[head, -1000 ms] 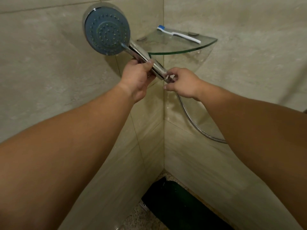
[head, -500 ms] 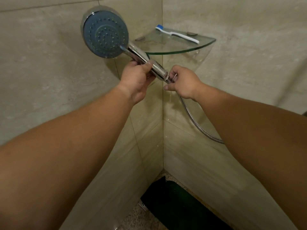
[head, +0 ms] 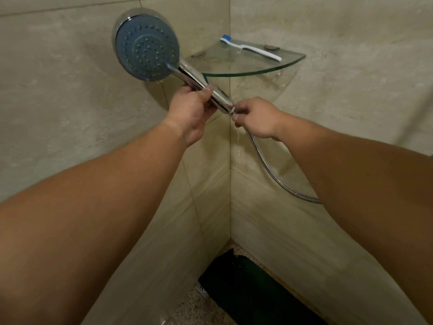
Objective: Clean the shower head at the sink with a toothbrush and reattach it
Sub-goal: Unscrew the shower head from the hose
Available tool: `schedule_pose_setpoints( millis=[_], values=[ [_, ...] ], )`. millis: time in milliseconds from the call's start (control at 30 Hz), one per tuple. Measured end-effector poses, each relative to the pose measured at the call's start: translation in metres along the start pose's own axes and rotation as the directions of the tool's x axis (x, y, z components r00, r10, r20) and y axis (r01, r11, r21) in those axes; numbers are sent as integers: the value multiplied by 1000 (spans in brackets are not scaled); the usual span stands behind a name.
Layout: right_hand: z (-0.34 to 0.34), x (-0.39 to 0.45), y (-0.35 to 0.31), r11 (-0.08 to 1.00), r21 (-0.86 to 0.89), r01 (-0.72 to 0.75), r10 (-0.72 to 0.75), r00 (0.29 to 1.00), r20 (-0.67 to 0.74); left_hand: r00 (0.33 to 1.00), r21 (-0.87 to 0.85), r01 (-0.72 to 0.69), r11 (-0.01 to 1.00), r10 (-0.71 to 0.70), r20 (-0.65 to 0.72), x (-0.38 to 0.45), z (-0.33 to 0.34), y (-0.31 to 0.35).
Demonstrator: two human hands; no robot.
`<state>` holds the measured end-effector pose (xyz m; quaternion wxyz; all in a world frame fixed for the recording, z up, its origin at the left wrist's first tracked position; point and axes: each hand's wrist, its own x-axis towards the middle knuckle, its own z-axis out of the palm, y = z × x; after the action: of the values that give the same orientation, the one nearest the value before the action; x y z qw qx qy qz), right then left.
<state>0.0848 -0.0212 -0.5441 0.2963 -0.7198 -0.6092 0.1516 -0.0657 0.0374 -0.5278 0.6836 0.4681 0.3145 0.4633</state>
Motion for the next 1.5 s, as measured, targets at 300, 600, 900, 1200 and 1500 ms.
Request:
schedule_pose_setpoints(
  millis=[300, 600, 900, 1200, 1500],
  values=[
    [7, 3, 10, 999, 11, -45, 46, 993, -111, 1000, 2, 4, 1000, -4, 24, -3, 1, -2],
    [6, -6, 1, 1000, -22, -2, 1, 1000, -28, 1000, 26, -5, 1000, 5, 21, -3, -5, 0],
    [10, -6, 1, 991, 129, -36, 48, 995, -92, 999, 22, -15, 1000, 15, 37, -10, -4, 4],
    [8, -10, 1, 1000, 2, 21, -21, 1000, -22, 999, 39, -18, 999, 16, 39, -10, -5, 6],
    [6, -14, 4, 998, 58, -22, 28, 995, -96, 999, 38, -16, 999, 15, 48, -14, -2, 5]
  ],
)
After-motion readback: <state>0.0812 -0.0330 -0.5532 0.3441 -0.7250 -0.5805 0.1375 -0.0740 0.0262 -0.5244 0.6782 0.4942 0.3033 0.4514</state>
